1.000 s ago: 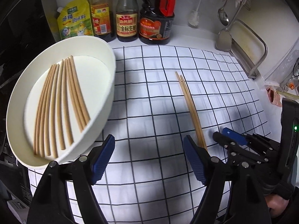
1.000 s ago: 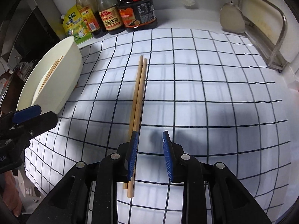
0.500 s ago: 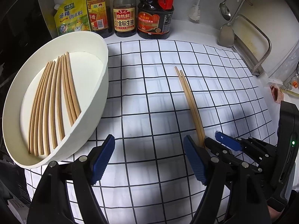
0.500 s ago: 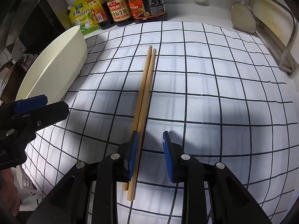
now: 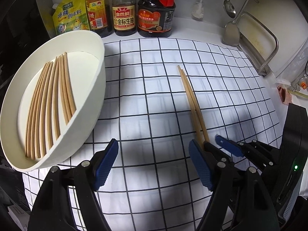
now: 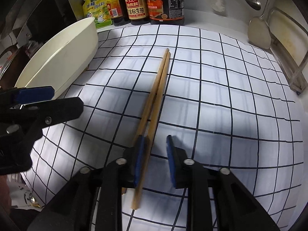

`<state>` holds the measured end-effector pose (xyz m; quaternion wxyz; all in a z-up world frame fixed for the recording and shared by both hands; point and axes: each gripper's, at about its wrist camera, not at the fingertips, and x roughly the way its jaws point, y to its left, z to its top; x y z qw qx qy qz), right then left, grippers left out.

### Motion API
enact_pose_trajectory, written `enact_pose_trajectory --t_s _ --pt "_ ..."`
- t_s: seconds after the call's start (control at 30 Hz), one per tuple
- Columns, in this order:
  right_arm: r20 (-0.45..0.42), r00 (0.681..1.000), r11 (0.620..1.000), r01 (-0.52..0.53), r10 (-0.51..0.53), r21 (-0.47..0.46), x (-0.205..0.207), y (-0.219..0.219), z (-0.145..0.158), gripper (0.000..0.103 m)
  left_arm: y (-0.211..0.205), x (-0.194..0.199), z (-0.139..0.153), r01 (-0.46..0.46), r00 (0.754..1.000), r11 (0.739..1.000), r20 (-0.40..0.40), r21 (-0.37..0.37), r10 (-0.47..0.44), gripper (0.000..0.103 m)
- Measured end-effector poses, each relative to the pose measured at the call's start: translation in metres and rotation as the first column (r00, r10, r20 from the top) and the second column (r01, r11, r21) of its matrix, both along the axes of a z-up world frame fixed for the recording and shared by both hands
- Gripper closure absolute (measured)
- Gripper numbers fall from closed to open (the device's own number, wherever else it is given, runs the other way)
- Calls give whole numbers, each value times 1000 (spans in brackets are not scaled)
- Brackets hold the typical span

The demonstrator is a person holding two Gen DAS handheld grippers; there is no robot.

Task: Organize utensils
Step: 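Grasp a chopstick with the right tool while the left tool grasps the other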

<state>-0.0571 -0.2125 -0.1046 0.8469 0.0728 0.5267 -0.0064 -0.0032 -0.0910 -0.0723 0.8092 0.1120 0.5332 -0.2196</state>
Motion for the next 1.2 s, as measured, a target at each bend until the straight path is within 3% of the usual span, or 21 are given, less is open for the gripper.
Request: enact_pose_trajectory --t_s 0.03,0.57,0.83,0.9,1.2 --pt "0 1000 1000 3 -3 0 0 -1 0 95 -1 -1 -1 2 1000 1000 0 -1 -2 29" --pt "6 992 992 129 -129 -3 -30 -59 -1 96 -41 -2 -29 -10 999 999 -42 -46 8 29" --pt "16 989 989 149 -149 4 -38 -70 -1 96 -56 -2 -43 -3 1000 1000 -22 -6 3 29" --pt "21 987 987 161 -161 1 -39 -73 0 80 -57 -2 -44 -5 1000 1000 -9 2 5 29" --pt "27 988 987 153 -152 -49 -33 -75 -1 78 -60 0 -50 -18 1000 998 24 52 17 28"
